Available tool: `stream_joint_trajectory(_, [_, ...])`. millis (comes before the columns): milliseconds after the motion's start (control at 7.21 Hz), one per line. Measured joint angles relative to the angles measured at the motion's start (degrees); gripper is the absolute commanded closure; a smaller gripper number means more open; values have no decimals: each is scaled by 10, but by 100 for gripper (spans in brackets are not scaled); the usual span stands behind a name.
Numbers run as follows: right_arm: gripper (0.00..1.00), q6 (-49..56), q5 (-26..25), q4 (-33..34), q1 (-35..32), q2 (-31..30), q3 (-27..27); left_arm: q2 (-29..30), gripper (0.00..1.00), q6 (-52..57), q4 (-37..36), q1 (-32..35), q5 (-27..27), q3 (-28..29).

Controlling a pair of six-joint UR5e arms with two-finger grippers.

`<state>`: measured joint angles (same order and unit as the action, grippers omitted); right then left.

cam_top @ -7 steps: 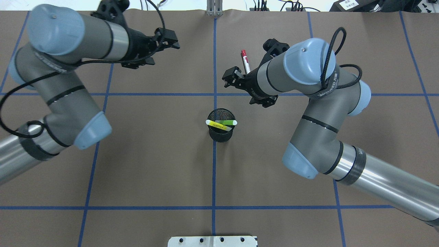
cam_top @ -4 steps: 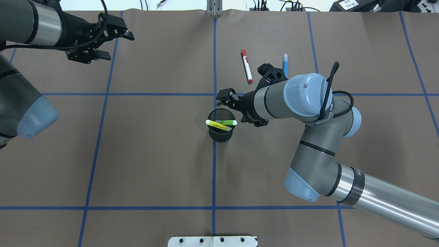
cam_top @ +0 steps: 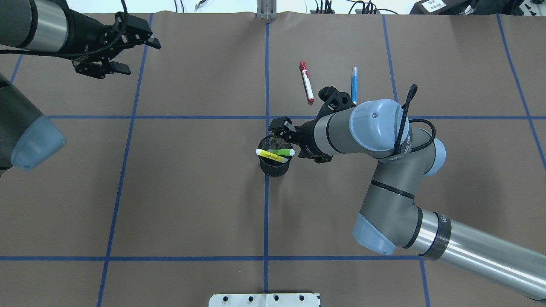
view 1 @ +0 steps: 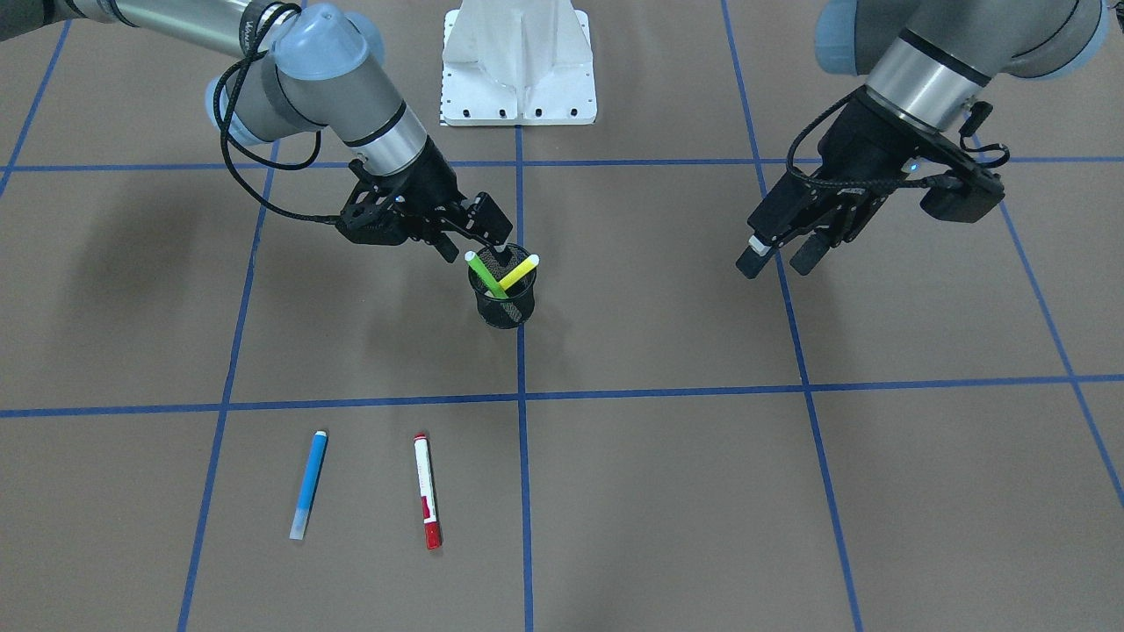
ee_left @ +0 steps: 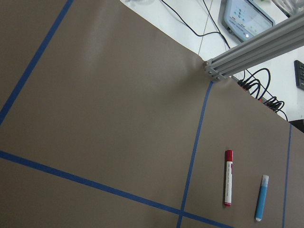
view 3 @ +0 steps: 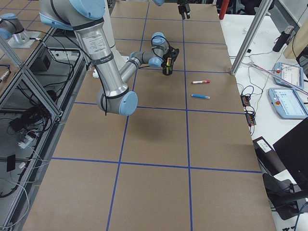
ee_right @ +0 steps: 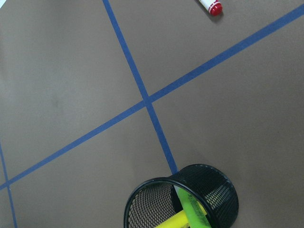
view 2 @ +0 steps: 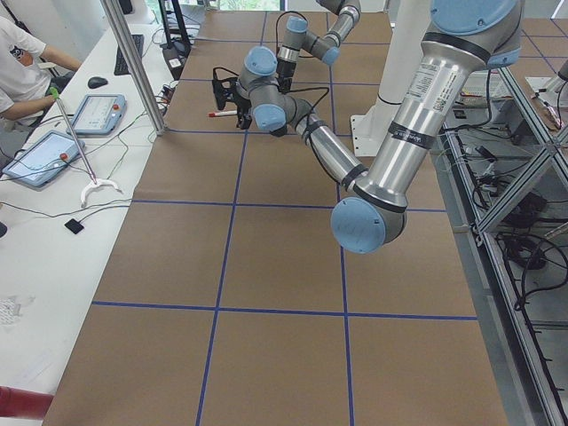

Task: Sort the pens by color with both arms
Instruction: 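Lower the right gripper into the cup toward the highlighters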

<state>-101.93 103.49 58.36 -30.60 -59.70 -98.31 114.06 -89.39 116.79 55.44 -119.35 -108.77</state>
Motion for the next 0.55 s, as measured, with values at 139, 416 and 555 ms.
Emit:
stream_joint_trajectory(139, [8,0,0,0,1,2,3,0,1,0,0,0,0,0])
stream_joint_trajectory(416, [9,0,0,1,4,3,5,1,1,0,-1,0,0,-1])
stream_joint_trajectory(555, [16,0,0,0,6,4,6,1,0,0,-1,0,0,-3])
